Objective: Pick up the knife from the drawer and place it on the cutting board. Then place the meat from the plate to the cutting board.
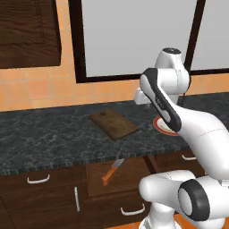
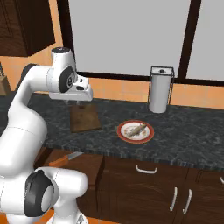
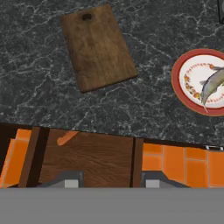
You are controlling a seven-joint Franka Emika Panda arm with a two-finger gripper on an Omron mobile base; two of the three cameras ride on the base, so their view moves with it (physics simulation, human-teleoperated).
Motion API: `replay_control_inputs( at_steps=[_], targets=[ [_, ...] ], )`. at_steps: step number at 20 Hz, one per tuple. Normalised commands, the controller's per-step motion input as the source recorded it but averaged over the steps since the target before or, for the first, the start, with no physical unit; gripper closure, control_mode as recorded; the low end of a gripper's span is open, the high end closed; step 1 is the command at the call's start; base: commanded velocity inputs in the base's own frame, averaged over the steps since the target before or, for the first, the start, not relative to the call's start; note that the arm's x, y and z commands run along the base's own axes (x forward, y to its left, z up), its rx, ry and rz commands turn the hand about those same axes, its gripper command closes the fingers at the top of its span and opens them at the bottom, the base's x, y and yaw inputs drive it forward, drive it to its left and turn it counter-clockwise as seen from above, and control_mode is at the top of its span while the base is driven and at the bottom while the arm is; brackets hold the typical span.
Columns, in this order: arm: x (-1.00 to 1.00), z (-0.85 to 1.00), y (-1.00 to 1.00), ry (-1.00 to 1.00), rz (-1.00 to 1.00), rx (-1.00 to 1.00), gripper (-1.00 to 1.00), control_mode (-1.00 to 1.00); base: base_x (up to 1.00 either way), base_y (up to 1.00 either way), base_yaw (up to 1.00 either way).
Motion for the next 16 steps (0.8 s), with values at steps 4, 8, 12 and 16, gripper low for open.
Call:
replay_control_inputs(
  at_steps=[4, 8, 12, 16],
  targets=[
    [0.00, 0.00, 0.00, 0.00, 0.00, 0.00, -1.00, 1.00, -0.05, -0.05, 0.09],
    [0.00, 0.00, 0.00, 0.00, 0.00, 0.00, -1.00, 1.00, -0.26, -0.41, 0.64],
    [0.00, 0.00, 0.00, 0.00, 0.00, 0.00, -1.00, 1.00, -0.83, -0.77, 0.55],
    [0.00, 0.00, 0.00, 0.00, 0.00, 0.00, -1.00, 1.00, -0.76, -0.84, 0.46]
  ],
)
